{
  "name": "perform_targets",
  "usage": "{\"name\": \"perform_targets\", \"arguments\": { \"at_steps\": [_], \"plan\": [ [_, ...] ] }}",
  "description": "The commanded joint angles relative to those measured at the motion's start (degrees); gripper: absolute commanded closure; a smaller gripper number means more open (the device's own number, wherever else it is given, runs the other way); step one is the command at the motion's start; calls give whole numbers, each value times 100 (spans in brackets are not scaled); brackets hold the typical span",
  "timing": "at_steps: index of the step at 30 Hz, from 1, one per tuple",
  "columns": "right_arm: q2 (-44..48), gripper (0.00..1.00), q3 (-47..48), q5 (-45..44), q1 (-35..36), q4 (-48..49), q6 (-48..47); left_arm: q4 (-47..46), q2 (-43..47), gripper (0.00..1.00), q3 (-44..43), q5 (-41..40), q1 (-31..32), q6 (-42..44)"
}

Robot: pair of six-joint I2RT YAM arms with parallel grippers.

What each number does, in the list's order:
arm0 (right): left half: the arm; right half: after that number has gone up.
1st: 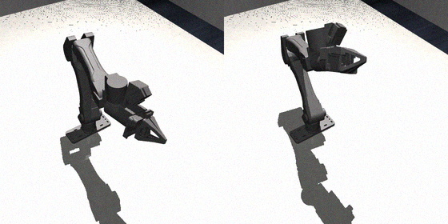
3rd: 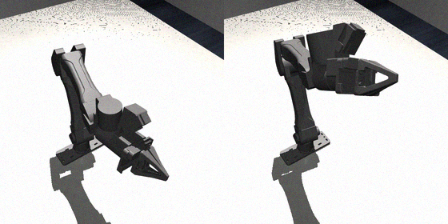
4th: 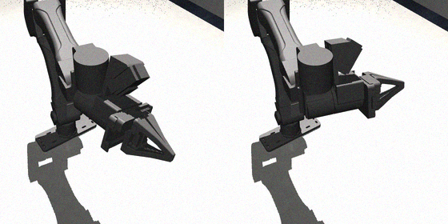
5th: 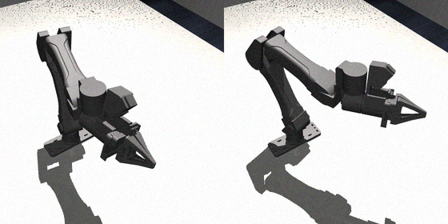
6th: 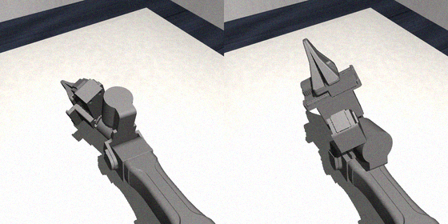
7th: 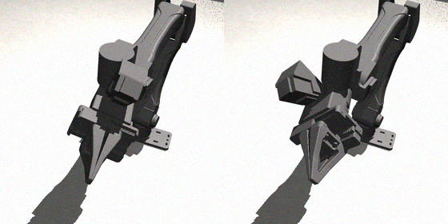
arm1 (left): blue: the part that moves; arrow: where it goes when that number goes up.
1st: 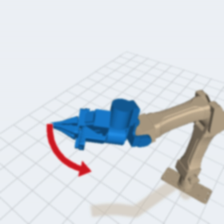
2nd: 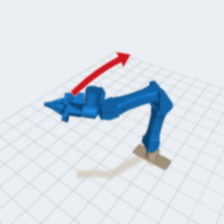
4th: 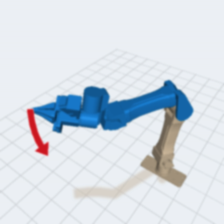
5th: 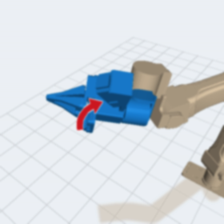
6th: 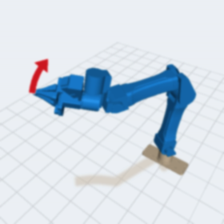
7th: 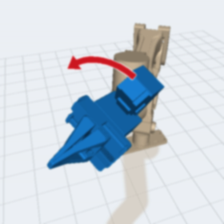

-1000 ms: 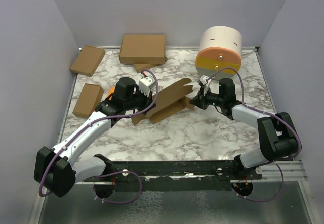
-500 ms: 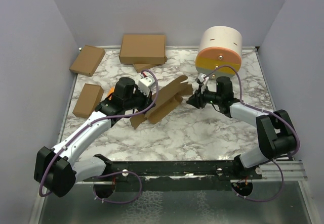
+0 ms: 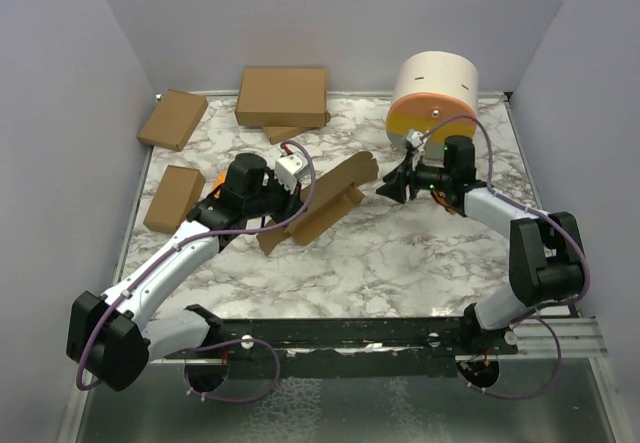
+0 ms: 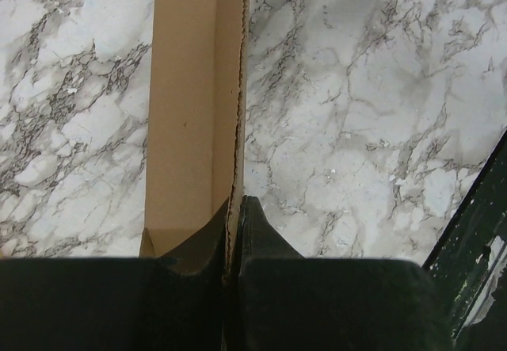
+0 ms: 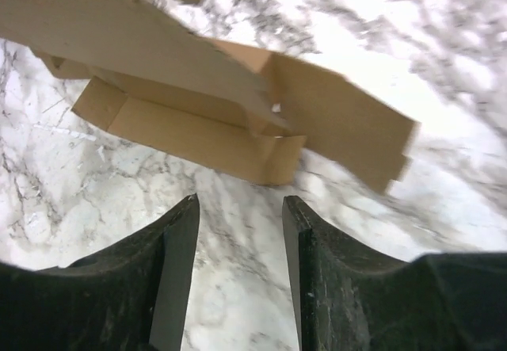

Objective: Fold the paper box

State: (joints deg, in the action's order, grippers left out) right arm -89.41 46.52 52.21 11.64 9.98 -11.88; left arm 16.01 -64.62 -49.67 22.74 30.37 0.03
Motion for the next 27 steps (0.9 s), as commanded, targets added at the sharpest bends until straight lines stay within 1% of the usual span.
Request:
{"name": "perform_targets", "arguments": {
  "at_steps": [1, 2, 3, 5, 7, 8, 10, 13, 16, 18, 21, 24, 27],
  "plan": [
    [48, 52, 542, 887, -691, -277, -398, 237, 133, 100, -6, 187, -19, 207],
    [-4, 53, 714, 720, -714, -483, -636, 255, 134, 100, -18, 192, -20, 249],
    [-57, 55, 861, 480, -715, -565, -807, 278, 134, 100, -29, 202, -18, 285],
    [-225, 70, 1093, 141, -711, -388, -822, 323, 138, 100, -45, 208, -22, 352],
    [-447, 84, 1418, 115, -707, -472, -1002, 360, 133, 100, -58, 205, -21, 403],
    [-584, 89, 1600, 149, -695, -548, -1060, 372, 139, 100, -59, 209, -18, 421],
    [-907, 95, 2029, 285, -643, -859, -1257, 405, 155, 100, -68, 245, -22, 464],
    [-1284, 95, 2480, 271, -459, -1314, -1631, 458, 193, 100, -61, 295, -22, 592],
    [-1518, 91, 2694, 75, -228, -1472, -1869, 511, 233, 100, -60, 342, -17, 716],
    [-1659, 89, 2813, -69, -138, -1465, -1911, 544, 260, 100, -60, 385, -22, 785],
    [-1993, 88, 3175, -254, -117, -1590, -1902, 561, 270, 100, -50, 411, -21, 842],
    [-2351, 88, 3583, -386, -65, -2016, -2111, 547, 282, 100, -35, 444, -22, 873],
    [-2569, 88, 3795, -366, -3, -2530, -2433, 529, 283, 100, -26, 470, -22, 887]
  ]
}}
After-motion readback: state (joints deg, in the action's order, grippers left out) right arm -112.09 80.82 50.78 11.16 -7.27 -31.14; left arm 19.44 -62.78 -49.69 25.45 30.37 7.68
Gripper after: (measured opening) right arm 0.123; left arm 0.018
